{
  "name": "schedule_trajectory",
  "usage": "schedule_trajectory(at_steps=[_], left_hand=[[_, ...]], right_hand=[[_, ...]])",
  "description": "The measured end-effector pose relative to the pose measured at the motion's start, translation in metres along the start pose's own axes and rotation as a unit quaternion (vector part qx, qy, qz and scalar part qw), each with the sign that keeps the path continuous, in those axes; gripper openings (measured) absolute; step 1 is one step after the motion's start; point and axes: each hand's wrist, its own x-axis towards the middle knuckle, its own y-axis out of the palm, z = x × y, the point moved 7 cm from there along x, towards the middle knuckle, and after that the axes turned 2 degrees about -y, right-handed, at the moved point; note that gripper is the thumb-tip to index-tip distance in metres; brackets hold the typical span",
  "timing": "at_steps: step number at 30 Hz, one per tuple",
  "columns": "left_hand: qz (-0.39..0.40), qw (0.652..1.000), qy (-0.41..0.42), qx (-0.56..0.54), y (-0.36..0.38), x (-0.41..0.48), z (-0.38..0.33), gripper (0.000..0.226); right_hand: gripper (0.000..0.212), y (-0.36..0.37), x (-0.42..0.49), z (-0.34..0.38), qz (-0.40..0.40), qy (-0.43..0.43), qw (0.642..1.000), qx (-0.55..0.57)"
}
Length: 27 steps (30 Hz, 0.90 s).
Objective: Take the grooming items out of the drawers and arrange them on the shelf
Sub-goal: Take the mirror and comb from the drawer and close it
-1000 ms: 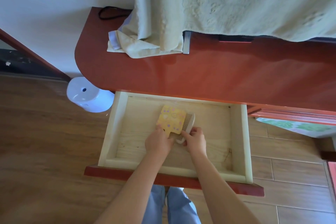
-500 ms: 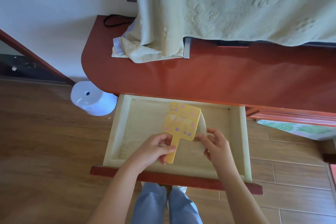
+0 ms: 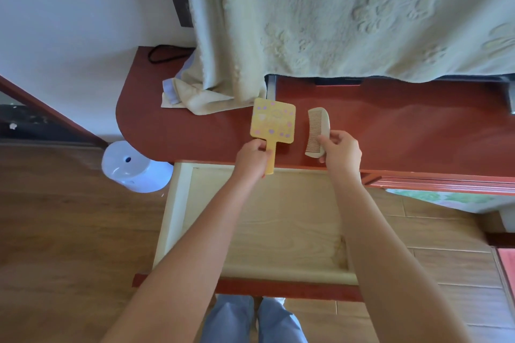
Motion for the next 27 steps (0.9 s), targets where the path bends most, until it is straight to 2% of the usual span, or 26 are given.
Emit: schedule_trajectory(at_steps=[3, 8, 11, 16, 21, 24, 27], left_hand=[[0.013, 0.998, 0.003, 0.069, 0.019, 0.01, -0.017, 0.022], [0.011, 0.998, -0.034, 0.06, 0.032, 0.02, -0.02, 0.012], [-0.023, 0.99, -0.001, 0.141, 0.033, 0.021, -0.025, 0.015], [-0.057, 0.934, 0.066, 0.346, 0.041, 0.02, -0.037, 0.032], [-0.075, 0.893, 0.102, 0.431, 0.041, 0.016, -0.038, 0.036], [-0.11, 0.887, 0.174, 0.414, 0.034, -0.001, -0.036, 0.036], [-0.12, 0.863, 0.328, 0.366, 0.026, -0.045, -0.015, 0.035]], right_hand=[[0.026, -0.002, 0.013, -0.003, -0.016, 0.0, 1.0, -0.021], [0.025, -0.003, 0.025, -0.007, -0.022, 0.002, 0.997, -0.073], [0.026, -0.004, 0.029, -0.007, -0.028, -0.02, 0.99, -0.139], [0.027, -0.005, 0.029, -0.006, -0.03, -0.041, 0.979, -0.199], [0.029, -0.006, 0.022, -0.002, -0.029, -0.077, 0.978, -0.194], [0.032, -0.01, -0.003, 0.002, -0.027, -0.146, 0.974, -0.169], [0.029, -0.007, -0.059, -0.015, 0.016, -0.223, 0.96, -0.169]])
